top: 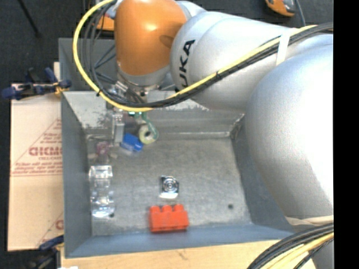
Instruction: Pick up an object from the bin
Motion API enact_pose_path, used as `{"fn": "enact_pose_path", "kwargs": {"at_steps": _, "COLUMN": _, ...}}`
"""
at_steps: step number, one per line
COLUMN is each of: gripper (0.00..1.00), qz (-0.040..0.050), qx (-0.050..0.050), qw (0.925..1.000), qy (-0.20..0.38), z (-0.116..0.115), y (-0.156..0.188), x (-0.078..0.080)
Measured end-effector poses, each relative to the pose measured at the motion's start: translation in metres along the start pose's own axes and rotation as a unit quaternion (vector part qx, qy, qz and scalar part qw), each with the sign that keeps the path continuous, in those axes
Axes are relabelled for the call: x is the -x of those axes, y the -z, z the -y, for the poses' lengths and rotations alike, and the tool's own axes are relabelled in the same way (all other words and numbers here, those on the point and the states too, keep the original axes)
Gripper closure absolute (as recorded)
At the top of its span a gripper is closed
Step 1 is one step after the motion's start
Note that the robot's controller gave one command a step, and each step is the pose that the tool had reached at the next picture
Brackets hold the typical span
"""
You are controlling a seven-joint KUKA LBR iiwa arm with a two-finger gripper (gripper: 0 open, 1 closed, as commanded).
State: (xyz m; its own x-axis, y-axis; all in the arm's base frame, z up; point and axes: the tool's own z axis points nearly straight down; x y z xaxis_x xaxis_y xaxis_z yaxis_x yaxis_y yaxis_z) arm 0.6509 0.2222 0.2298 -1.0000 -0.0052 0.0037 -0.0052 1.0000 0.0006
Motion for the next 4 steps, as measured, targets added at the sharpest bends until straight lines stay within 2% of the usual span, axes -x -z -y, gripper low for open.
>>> {"fn": "enact_pose_path", "kwargs": {"at_steps": 1, "gripper": 0.0, "qz": -0.0008, "qx": -0.002, "qw": 0.9995, "qy": -0.03, "z": 0.078, "y": -0.089, "x": -0.021}}
{"fn": "enact_pose_path", "kwargs": {"at_steps": 2, "gripper": 0.0, "qz": 0.0061, "qx": 0.001, "qw": 0.9997, "qy": 0.025, "z": 0.098, "y": -0.157, "x": -0.005}}
{"fn": "enact_pose_path", "kwargs": {"at_steps": 3, "gripper": 0.0, "qz": 0.0101, "qx": 0.0, "qw": 0.9972, "qy": 0.074, "z": 0.08, "y": -0.155, "x": -0.065}}
{"fn": "enact_pose_path", "kwargs": {"at_steps": 4, "gripper": 1.0, "qz": 0.0125, "qx": 0.001, "qw": 0.9974, "qy": 0.071, "z": 0.08, "y": -0.153, "x": -0.062}}
